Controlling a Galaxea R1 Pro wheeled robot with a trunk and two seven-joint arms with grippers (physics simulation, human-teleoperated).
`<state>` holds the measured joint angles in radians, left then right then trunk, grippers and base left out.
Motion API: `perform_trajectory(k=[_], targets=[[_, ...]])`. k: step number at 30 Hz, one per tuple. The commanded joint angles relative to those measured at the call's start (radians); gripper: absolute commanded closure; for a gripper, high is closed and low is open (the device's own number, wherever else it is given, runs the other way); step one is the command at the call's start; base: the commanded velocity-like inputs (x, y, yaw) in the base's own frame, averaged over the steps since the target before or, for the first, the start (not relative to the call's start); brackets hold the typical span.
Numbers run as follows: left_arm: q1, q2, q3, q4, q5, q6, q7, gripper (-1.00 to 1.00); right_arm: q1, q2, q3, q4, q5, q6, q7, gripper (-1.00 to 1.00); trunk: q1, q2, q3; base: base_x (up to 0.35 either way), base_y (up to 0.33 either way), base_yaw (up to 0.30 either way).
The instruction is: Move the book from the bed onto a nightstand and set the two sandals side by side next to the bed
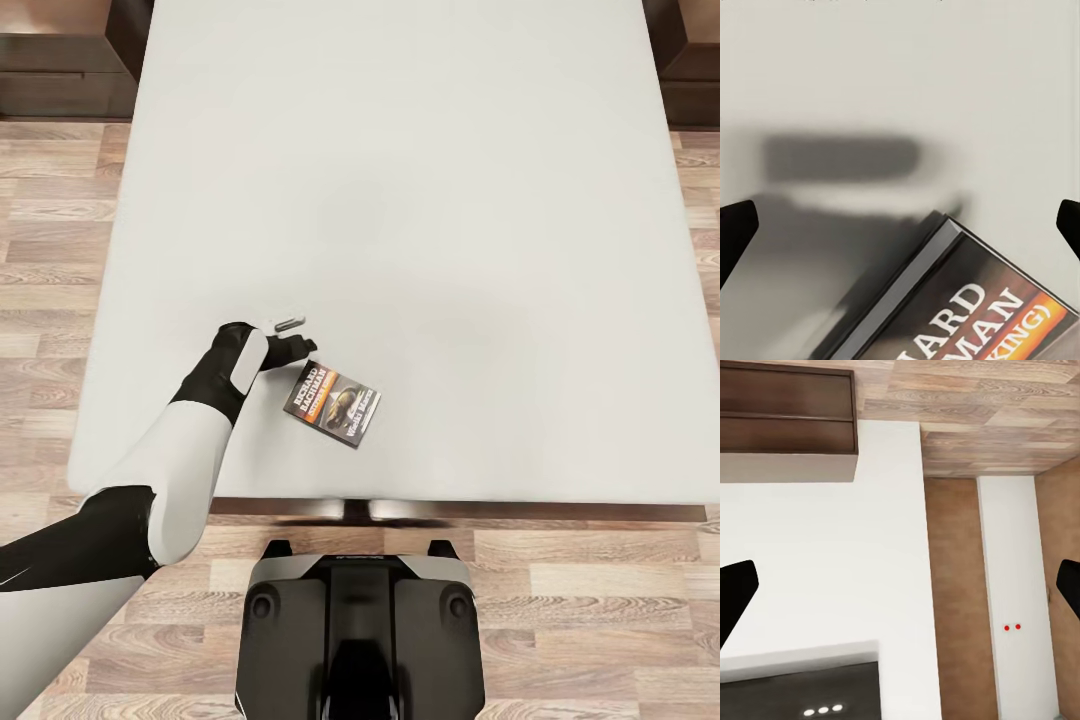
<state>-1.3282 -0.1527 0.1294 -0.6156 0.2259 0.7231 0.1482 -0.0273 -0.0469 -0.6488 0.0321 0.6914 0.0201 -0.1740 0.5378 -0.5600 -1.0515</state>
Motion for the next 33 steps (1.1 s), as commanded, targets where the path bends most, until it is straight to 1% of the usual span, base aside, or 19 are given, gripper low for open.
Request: perform_trajectory(k=[1, 12, 26, 33], targets=[[0.000, -0.001, 0.004, -0.001, 0.012, 0.003, 0.007, -1.00, -0.001, -0.001, -0.006, 0.003, 0.011, 0.001, -0.005, -1.00, 0.000, -0.001, -0.001, 0.000, 0.000, 0.000], [0.000, -0.002, 0.003, -0.001, 0.017, -0.002, 0.003, -1.00, -0.001, -0.001, -0.006, 0.003, 0.011, 0.001, -0.005, -1.00, 0.000, -0.001, -0.002, 0.000, 0.000, 0.002], [0.000, -0.002, 0.003, -0.001, 0.018, -0.002, 0.001, -1.00, -0.001, -0.001, -0.006, 0.003, 0.010, 0.001, -0.005, -1.00, 0.000, -0.001, -0.017, 0.000, 0.000, 0.076], [0.000, -0.002, 0.003, -0.001, 0.018, -0.003, 0.001, -1.00, -0.001, -0.001, -0.006, 0.003, 0.010, 0.001, -0.005, -1.00, 0.000, -0.001, -0.020, 0.000, 0.000, 0.030]])
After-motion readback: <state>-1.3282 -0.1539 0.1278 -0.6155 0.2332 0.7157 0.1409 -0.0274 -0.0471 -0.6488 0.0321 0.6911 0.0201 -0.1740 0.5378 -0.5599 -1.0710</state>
